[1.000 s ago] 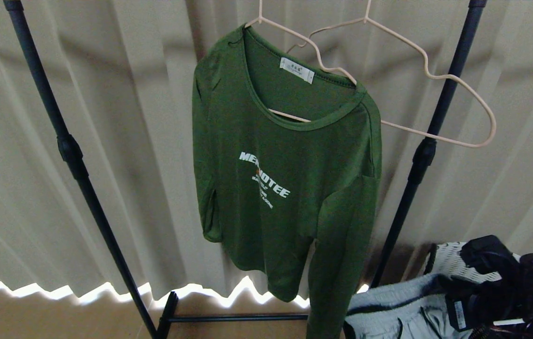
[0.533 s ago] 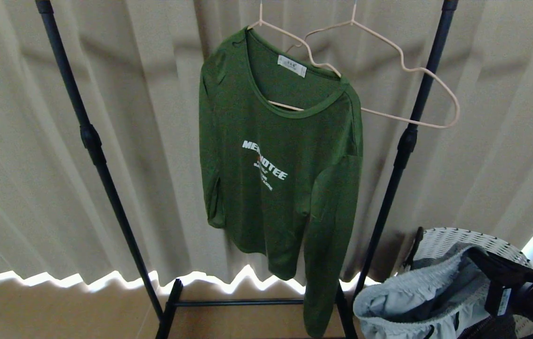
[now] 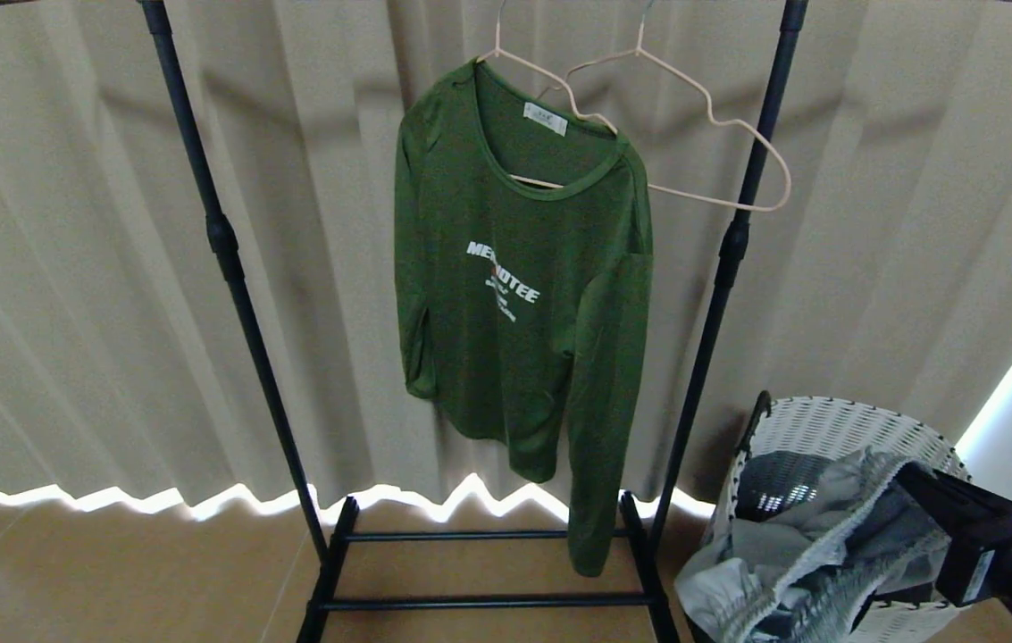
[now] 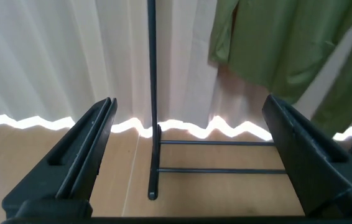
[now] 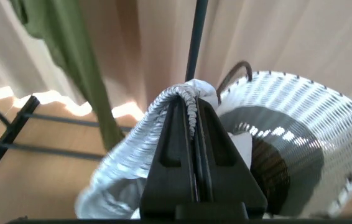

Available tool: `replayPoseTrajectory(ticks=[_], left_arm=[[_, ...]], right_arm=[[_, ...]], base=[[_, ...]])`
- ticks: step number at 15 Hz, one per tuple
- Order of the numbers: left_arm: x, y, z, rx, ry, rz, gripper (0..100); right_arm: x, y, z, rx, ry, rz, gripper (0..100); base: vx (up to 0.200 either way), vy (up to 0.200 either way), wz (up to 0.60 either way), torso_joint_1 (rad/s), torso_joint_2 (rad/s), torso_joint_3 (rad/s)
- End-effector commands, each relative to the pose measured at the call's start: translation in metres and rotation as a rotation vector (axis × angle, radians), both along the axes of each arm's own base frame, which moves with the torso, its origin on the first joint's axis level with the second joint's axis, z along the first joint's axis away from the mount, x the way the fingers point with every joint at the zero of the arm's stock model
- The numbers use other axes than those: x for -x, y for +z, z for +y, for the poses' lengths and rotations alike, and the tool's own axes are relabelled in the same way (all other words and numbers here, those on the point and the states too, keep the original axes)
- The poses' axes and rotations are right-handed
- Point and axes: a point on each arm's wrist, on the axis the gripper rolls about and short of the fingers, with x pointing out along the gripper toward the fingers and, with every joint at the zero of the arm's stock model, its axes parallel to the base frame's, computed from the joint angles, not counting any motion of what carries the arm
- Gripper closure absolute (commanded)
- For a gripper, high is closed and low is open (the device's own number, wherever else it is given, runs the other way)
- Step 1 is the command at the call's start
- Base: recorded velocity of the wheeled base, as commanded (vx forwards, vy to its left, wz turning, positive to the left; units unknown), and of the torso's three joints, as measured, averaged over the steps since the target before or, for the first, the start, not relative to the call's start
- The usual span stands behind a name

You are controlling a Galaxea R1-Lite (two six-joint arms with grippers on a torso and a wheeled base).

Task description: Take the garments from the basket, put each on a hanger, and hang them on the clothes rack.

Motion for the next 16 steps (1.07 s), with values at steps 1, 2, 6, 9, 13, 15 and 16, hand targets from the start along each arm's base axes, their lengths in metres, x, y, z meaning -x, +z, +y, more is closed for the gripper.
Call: replayPoseTrajectory(ticks=[1, 2, 6, 9, 13, 15, 16], left_arm=[[0.0, 0.0, 0.0, 0.003, 0.001, 0.0, 0], [0.0, 0.0, 0.0, -0.001, 0.001, 0.0, 0], [0.0, 0.0, 0.0, -0.038, 0.0, 0.003, 0], [0.0, 0.0, -0.002, -0.046, -0.096, -0.003, 0], [0.003, 0.017, -0.007, -0.068, -0.312, -0.14, 0], [0.008, 0.033, -0.009, -0.086, -0.444, -0.199, 0], [0.008, 0.044, -0.01, -0.087, -0.497, -0.194, 0]], right_arm=[[0.0, -0.001, 0.0, 0.001, 0.003, 0.006, 100], [-0.001, -0.001, 0.001, -0.003, 0.021, 0.006, 100], [-0.002, 0.004, 0.005, -0.03, 0.125, -0.009, 100], [0.004, 0.018, 0.01, -0.092, 0.325, -0.071, 100], [0.003, 0.036, 0.026, -0.122, 0.498, -0.122, 100], [-0.001, 0.052, 0.042, -0.191, 0.568, -0.143, 100], [-0.007, 0.059, 0.05, -0.227, 0.592, -0.142, 100]], base=[[0.0, 0.0, 0.0, 0.0, 0.0, 0.0], [0.0, 0.0, 0.0, 0.0, 0.0, 0.0], [0.0, 0.0, 0.0, 0.0, 0.0, 0.0], [0.0, 0.0, 0.0, 0.0, 0.0, 0.0], [0.0, 0.0, 0.0, 0.0, 0.0, 0.0], [0.0, 0.0, 0.0, 0.0, 0.0, 0.0], [0.0, 0.0, 0.0, 0.0, 0.0, 0.0]])
